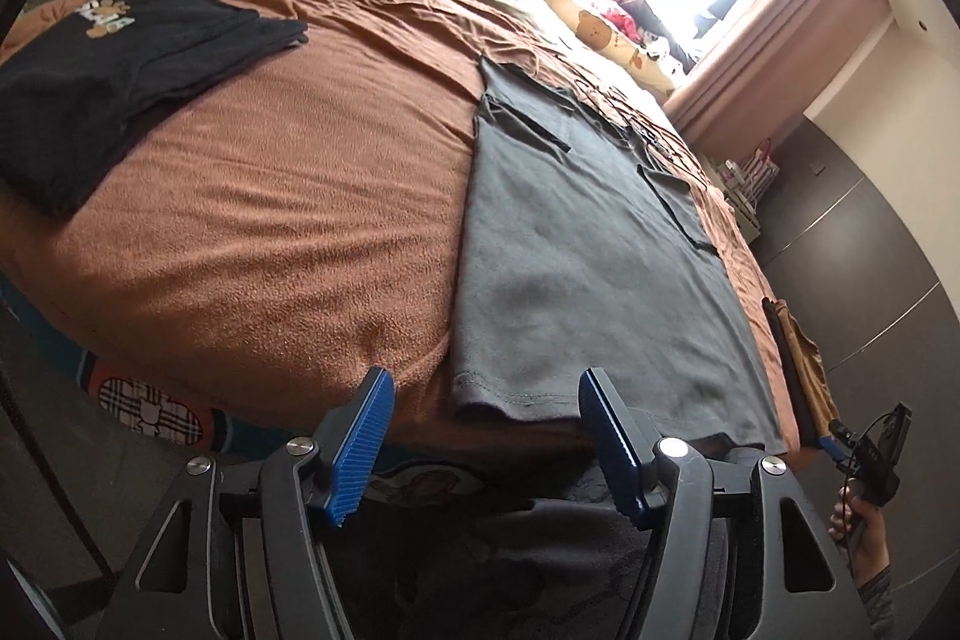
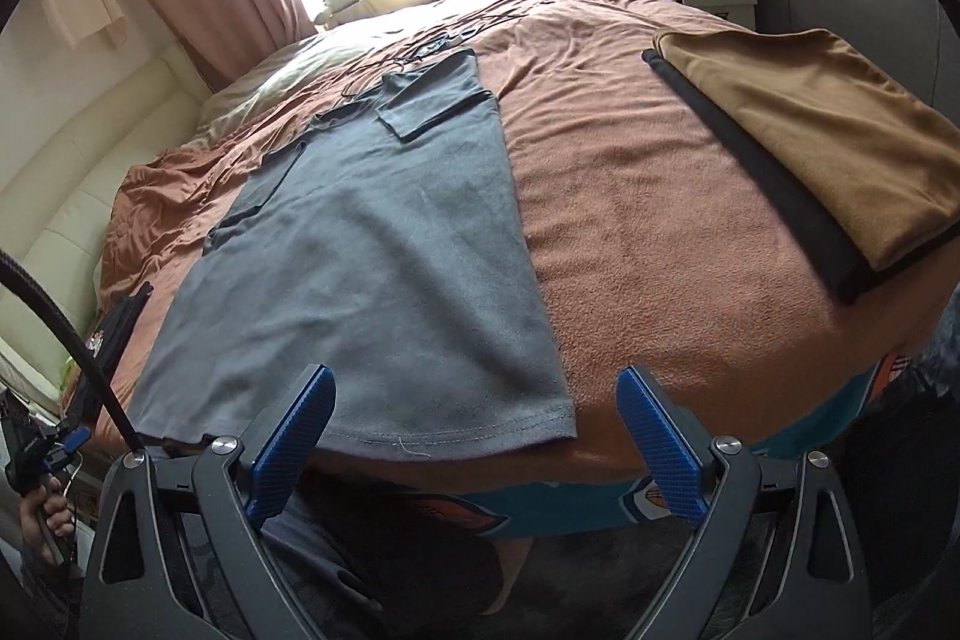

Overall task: Fold small clothes
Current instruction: 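Move both tools down to the shirt hem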

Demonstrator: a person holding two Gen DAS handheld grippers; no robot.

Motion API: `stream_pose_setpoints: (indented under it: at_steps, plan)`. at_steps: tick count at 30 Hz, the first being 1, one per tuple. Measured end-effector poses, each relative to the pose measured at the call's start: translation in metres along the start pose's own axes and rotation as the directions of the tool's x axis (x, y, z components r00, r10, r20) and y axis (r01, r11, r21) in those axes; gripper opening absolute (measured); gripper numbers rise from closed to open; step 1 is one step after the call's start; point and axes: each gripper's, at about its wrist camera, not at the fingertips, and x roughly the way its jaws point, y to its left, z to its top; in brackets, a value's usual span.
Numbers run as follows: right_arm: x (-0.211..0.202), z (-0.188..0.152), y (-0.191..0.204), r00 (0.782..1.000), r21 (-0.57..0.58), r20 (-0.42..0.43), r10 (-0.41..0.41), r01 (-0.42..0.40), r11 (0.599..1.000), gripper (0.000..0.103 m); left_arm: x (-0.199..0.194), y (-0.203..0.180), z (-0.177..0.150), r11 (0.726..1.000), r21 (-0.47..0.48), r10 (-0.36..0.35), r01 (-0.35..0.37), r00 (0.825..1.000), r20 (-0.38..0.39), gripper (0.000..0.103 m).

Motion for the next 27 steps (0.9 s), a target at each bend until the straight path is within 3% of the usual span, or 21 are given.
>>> stream_pose_setpoints:
  at_steps: [5, 8, 13, 19, 24, 27]
  plan:
    - [0.026, 0.001, -0.002, 0.999, 0.04, -0.043, 0.019, -0.018, 0.999, 0.083, 0.024, 0.011, 0.005, 0.998, -0.06, -0.039, 0.037, 0.998, -0.045, 0.059]
    - [0.035, 0.006, -0.008, 0.998, 0.073, -0.046, 0.03, -0.027, 0.997, 0.08, 0.042, 0.011, 0.005, 0.995, -0.083, -0.071, 0.063, 0.993, -0.094, 0.047]
    - [0.049, 0.008, -0.019, 0.997, 0.12, -0.065, 0.042, -0.034, 0.992, 0.071, 0.062, 0.015, 0.006, 0.99, -0.129, -0.068, 0.051, 0.989, -0.131, 0.045]
    - [0.058, 0.008, -0.033, 0.996, 0.17, -0.079, 0.049, -0.035, 0.985, 0.07, 0.075, 0.024, 0.003, 0.979, -0.197, -0.078, 0.05, 0.987, -0.141, 0.044]
    - [0.055, 0.003, -0.05, 0.992, 0.246, -0.05, 0.112, -0.097, 0.964, 0.07, 0.079, 0.033, 0.001, 0.941, -0.319, -0.16, 0.116, 0.98, -0.116, 0.044]
    - [0.055, -0.007, -0.061, 0.985, 0.333, -0.012, 0.171, -0.158, 0.929, 0.067, 0.083, 0.035, -0.001, 0.916, -0.373, -0.196, 0.146, 0.976, -0.098, 0.044]
